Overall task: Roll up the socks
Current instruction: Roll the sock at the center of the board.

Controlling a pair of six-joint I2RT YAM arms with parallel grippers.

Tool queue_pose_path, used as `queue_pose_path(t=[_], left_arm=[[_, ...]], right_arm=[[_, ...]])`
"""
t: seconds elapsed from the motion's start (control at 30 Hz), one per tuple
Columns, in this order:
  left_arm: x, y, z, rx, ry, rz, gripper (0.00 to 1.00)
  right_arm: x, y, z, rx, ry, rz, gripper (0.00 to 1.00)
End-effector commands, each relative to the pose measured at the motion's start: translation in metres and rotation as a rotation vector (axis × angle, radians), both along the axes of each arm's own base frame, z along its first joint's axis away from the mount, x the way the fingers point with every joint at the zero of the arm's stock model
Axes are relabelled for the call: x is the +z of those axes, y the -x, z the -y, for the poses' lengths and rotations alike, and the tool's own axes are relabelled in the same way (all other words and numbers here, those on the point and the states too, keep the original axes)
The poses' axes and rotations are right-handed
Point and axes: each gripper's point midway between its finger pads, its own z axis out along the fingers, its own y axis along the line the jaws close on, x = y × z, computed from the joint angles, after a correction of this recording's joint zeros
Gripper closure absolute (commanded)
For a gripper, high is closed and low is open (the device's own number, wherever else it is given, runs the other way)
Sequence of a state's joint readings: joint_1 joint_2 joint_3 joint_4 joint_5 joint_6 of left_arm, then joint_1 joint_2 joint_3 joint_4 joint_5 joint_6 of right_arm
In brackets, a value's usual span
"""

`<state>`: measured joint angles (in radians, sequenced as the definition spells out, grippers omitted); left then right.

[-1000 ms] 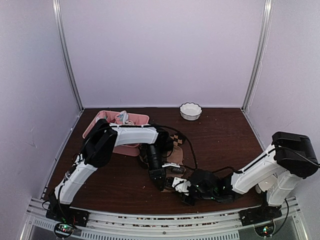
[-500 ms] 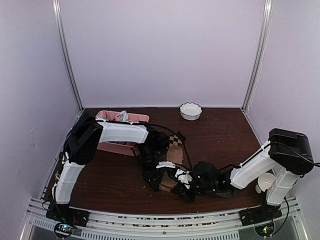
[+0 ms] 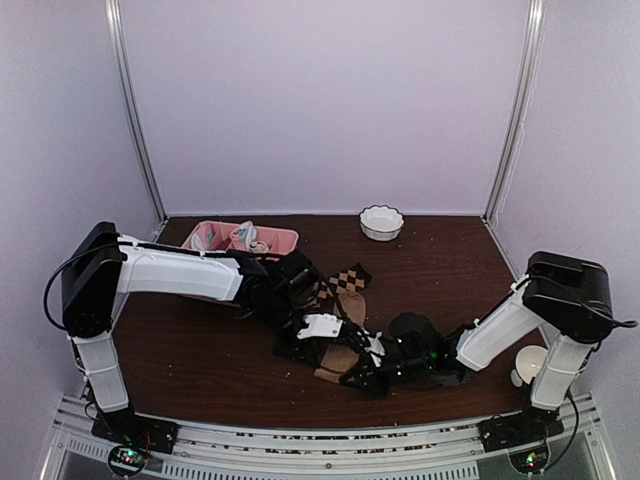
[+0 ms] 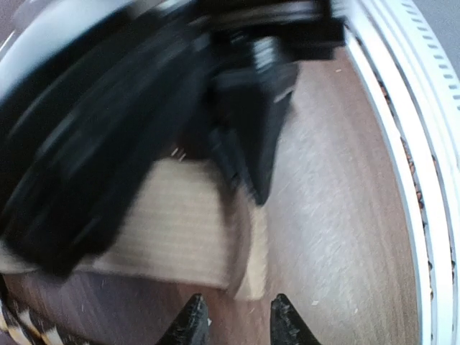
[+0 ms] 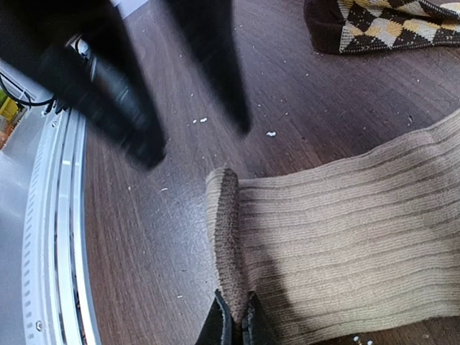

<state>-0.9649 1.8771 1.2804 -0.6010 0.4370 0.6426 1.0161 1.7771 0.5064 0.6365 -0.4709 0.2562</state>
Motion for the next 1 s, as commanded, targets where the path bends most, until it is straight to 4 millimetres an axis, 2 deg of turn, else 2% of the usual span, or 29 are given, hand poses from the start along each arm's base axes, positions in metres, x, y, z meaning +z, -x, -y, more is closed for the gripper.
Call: queue_pose_path(t=[0.0, 0.13, 0.27, 0.47, 0.6, 0.87, 0.97], left_arm=[[-0.01, 0.019, 0.017, -0.161, 0.026, 0.096, 0.7], [-0.026, 0.029, 0.016, -0.236, -0.022, 0.109, 0.73], [-0.034, 0.021, 0.017, -0.224, -0.049, 0.149, 0.76], [-0.046, 0.011, 0.018, -0.193, -0.086, 0.183, 0.76], [-0.039, 0.013, 0.018, -0.191, -0.071, 0.18, 0.75], [-0.006, 0.026, 0.013, -0.197, -0.019, 0.146, 0.73], [-0.004, 0.027, 0.016, -0.208, -0.003, 0.141, 0.73]], right_arm=[[-0.072, 0.031, 0.053, -0.038, 0.27, -0.21, 1.0], [-0.073, 0.031, 0.056, -0.044, 0.269, -0.218, 1.0], [-0.074, 0.032, 0.055, -0.041, 0.268, -0.222, 1.0], [-0.075, 0.033, 0.055, -0.037, 0.266, -0.23, 1.0], [-0.077, 0.035, 0.056, -0.033, 0.272, -0.241, 1.0], [-0.08, 0.035, 0.057, -0.037, 0.278, -0.255, 1.0], [-0.081, 0.035, 0.056, -0.038, 0.277, -0.258, 1.0]])
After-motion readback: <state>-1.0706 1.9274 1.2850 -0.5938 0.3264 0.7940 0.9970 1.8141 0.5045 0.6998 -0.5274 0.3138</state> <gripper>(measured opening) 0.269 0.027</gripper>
